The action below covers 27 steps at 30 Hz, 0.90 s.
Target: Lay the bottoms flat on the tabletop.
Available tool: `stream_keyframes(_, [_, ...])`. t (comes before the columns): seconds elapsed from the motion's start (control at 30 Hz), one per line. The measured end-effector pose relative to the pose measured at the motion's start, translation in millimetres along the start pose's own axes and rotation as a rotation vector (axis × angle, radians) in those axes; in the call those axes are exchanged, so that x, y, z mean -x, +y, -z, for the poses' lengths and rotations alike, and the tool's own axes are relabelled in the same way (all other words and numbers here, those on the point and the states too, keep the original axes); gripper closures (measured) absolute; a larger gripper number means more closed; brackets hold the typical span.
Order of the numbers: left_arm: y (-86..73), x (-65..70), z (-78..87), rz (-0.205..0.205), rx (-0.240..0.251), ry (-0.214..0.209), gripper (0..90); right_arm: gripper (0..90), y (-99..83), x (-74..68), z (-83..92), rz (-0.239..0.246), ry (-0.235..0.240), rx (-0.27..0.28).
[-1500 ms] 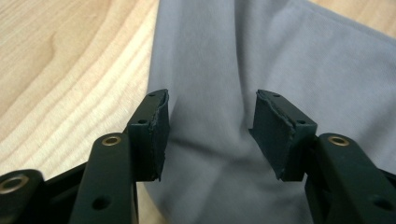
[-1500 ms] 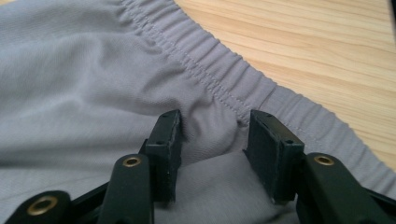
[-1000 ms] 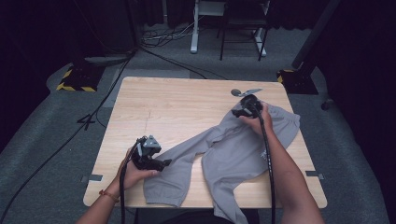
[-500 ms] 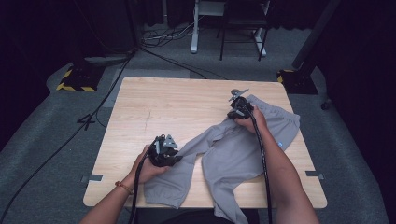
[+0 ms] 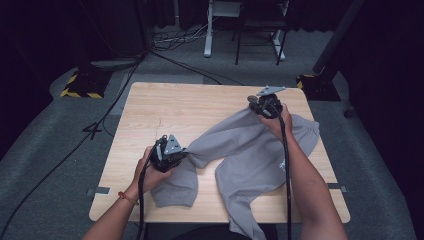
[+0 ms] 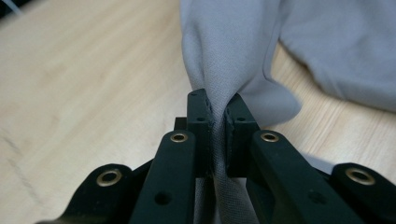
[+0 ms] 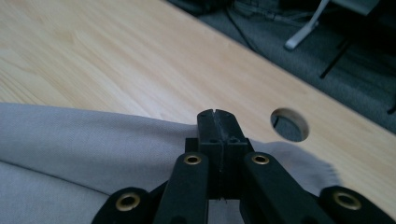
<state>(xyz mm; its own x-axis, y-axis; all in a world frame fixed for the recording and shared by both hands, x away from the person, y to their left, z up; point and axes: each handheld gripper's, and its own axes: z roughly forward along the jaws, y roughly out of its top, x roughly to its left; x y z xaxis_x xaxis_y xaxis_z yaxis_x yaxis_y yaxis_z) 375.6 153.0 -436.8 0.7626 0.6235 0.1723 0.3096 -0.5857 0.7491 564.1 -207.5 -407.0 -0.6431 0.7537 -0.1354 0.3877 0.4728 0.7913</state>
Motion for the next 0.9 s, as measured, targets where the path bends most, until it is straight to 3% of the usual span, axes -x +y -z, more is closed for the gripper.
stream_keyframes(0.07, [2.5,11.9,5.3,-0.057,0.002,-0.027,82.7,90.0,-2.7,4.5,17.0,-0.017,0.015,0.041])
stream_keyframes(0.13, [2.1,27.6,4.6,-0.134,-0.042,-0.074,80.9,90.0,-11.0,6.4,28.4,-0.005,0.016,0.04])
stream_keyframes(0.27, [-7.2,61.3,-8.1,-0.241,-0.148,-0.193,75.5,90.0,-38.1,5.8,34.7,0.025,0.033,-0.037])
stream_keyframes(0.37, [-12.6,76.6,-12.8,-0.246,-0.195,-0.275,67.7,90.0,-65.2,3.9,36.0,0.02,0.091,-0.097])
stream_keyframes(0.4, [-13.7,79.9,-12.3,-0.241,-0.197,-0.265,63.1,90.0,-74.7,3.3,36.4,0.019,0.098,-0.124])
stream_keyframes(0.47, [-14.9,80.2,-8.2,-0.209,-0.188,-0.289,55.2,89.9,-89.5,3.4,38.2,0.034,0.087,-0.184])
stream_keyframes(0.53, [-16.9,77.5,-0.9,-0.171,-0.171,-0.245,45.8,89.8,-99.5,5.5,43.6,0.023,0.096,-0.205])
stream_keyframes(0.6, [-21.5,68.3,7.7,-0.106,-0.139,-0.214,39.1,87.6,-103.5,6.2,50.0,0.024,0.084,-0.218])
stream_keyframes(0.7, [-32.3,44.7,16.9,0.02,-0.105,-0.155,29.8,71.9,-103.1,6.2,57.2,0.013,0.067,-0.209])
stream_keyframes(0.73, [-36.7,35.9,18.2,0.054,-0.111,-0.153,28.0,62.1,-101.0,4.9,58.4,0.026,0.037,-0.202])
stream_keyframes(0.83, [-50.1,17.4,14.9,0.126,-0.134,-0.151,28.4,51.4,-91.9,1.4,59.2,0.012,0.059,-0.148])
stream_keyframes(0.9, [-56.5,8.9,8.7,0.168,-0.152,-0.176,29.9,48.0,-83.6,-0.2,52.6,0.011,0.034,-0.143])
